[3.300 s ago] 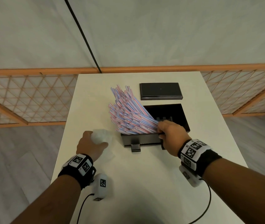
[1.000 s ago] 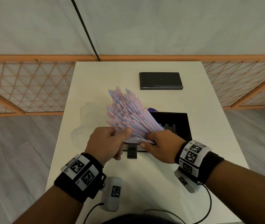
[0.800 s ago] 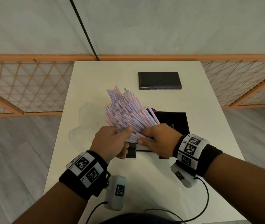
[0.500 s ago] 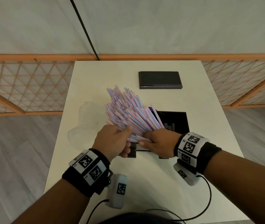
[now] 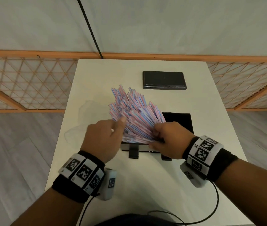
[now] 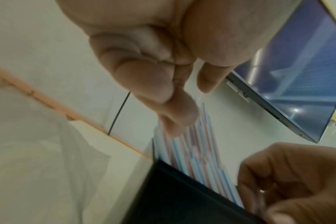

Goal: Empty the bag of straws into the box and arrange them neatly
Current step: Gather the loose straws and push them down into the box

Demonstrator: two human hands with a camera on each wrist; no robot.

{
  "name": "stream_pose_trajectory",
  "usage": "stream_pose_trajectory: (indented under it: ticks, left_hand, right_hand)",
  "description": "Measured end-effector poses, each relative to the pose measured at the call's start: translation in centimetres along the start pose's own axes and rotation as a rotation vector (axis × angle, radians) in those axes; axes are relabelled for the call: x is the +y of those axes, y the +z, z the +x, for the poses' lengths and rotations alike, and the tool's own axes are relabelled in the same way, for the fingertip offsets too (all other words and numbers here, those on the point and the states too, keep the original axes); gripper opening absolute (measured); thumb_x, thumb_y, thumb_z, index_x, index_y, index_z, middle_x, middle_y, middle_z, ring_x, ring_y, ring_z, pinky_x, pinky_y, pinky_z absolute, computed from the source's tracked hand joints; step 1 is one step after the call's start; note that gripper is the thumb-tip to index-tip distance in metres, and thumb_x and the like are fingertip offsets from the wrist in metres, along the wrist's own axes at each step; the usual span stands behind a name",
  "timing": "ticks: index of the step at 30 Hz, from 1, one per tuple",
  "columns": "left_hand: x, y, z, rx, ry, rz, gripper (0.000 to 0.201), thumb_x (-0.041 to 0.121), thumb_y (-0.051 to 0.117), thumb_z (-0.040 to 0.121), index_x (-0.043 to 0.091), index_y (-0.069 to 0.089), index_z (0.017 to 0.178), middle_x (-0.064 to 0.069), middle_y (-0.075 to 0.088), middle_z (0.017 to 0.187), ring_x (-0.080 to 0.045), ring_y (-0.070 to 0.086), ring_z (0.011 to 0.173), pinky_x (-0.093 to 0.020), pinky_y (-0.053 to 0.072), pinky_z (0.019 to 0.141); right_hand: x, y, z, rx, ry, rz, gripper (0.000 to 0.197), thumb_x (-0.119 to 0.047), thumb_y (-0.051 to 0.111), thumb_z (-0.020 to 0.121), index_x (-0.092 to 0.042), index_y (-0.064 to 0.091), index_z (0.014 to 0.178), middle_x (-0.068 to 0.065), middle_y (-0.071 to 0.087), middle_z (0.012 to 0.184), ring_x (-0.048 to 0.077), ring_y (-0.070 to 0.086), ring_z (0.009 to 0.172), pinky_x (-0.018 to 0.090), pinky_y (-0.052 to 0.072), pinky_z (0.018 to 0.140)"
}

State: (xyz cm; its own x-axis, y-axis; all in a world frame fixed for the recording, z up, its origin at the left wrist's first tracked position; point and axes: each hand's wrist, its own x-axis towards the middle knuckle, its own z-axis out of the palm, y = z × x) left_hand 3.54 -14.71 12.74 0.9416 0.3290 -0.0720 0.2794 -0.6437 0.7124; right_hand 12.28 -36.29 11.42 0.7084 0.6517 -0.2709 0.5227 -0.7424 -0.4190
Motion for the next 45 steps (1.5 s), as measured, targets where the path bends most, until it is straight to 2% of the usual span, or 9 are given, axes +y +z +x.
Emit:
stream_pose_trajectory:
  ticks: [5,9,11,15,21,28,32,39,45]
  left_hand:
    - [-1.8,-0.3,0.3,0.182,-0.121,-0.054,0.070,0.076,0.033,0.092,0.012,0.041,0.067,-0.012,0.054,0.059,-0.030,0.059,0.057,-0.040,0.046,0.058]
    - [-1.7,0.9,-0.1,0.018,-0.440,-0.331,0.073,0.079,0.042,0.091,0.007,0.051,0.098,-0.012,0.060,0.074,-0.024,0.058,0.045,-0.034,0.047,0.046]
    - [-1.5,1.5,-0.2,-0.047,-0.477,-0.411,0.076,0.076,0.045,0.093,0.002,0.057,0.102,-0.011,0.061,0.073,-0.021,0.057,0.041,-0.032,0.047,0.046]
    - [-1.1,2.1,-0.3,-0.045,-0.456,-0.471,0.076,0.066,0.051,0.098,-0.010,0.057,0.094,-0.013,0.062,0.066,-0.024,0.061,0.043,-0.037,0.055,0.052]
    - [-1.2,2.5,-0.5,-0.025,-0.424,-0.505,0.059,0.049,0.055,0.103,-0.006,0.060,0.084,-0.006,0.064,0.054,-0.025,0.061,0.044,-0.042,0.058,0.053]
    - [-1.5,2.9,-1.2,-0.015,-0.420,-0.554,0.023,0.009,0.062,0.098,0.000,0.068,0.078,-0.009,0.069,0.060,-0.025,0.064,0.048,-0.039,0.058,0.057]
    - [-1.2,3.1,-0.9,-0.043,-0.411,-0.568,0.029,0.016,0.067,0.096,-0.003,0.070,0.074,-0.014,0.071,0.062,-0.026,0.066,0.049,-0.039,0.059,0.056]
    - [0.2,3.1,-0.8,-0.111,-0.511,-0.747,0.030,0.008,0.060,0.103,-0.003,0.070,0.077,-0.012,0.064,0.058,-0.019,0.060,0.041,-0.028,0.052,0.044]
    - [-0.3,2.3,-1.7,-0.046,-0.277,-0.267,0.032,0.038,0.069,0.095,0.017,0.070,0.071,-0.001,0.072,0.055,-0.016,0.070,0.047,-0.032,0.057,0.058]
  right_hand:
    - [0.3,0.5,-0.4,-0.110,0.024,0.034,0.025,-0.045,0.069,0.087,-0.021,0.069,0.097,-0.010,0.062,0.082,0.011,0.056,0.076,0.021,0.043,0.070]
    - [-0.5,0.7,-0.2,-0.080,0.000,0.132,0.029,-0.038,0.071,0.087,-0.020,0.068,0.110,-0.007,0.066,0.093,0.005,0.058,0.071,0.019,0.049,0.072]
    - [-0.9,0.8,0.1,-0.087,-0.013,0.104,0.032,-0.043,0.069,0.087,-0.020,0.068,0.109,-0.006,0.068,0.095,0.009,0.062,0.078,0.023,0.052,0.076]
    - [-1.1,1.2,0.8,-0.200,0.059,-0.030,0.040,-0.060,0.057,0.088,-0.021,0.063,0.085,-0.003,0.062,0.075,0.016,0.060,0.070,0.032,0.054,0.070]
    - [-1.6,1.6,1.5,-0.220,0.023,0.128,0.032,-0.050,0.046,0.099,-0.021,0.057,0.090,-0.007,0.055,0.072,0.006,0.052,0.059,0.022,0.044,0.057]
    - [-0.5,3.2,1.7,-0.176,-0.042,0.060,0.028,-0.057,0.043,0.096,-0.031,0.052,0.098,-0.004,0.054,0.095,0.017,0.053,0.087,0.031,0.047,0.082]
    - [-0.4,3.1,1.6,-0.183,-0.043,0.104,0.033,-0.054,0.045,0.097,-0.026,0.056,0.109,-0.003,0.058,0.096,0.016,0.054,0.087,0.030,0.046,0.081]
    - [-1.1,1.9,1.7,-0.097,-0.082,0.168,0.022,-0.043,0.052,0.099,-0.029,0.045,0.083,-0.012,0.047,0.072,0.004,0.046,0.062,0.022,0.036,0.063]
    - [-0.8,2.6,1.3,-0.112,0.004,0.018,0.038,-0.063,0.053,0.089,-0.025,0.050,0.094,-0.004,0.057,0.092,0.018,0.056,0.085,0.033,0.051,0.078]
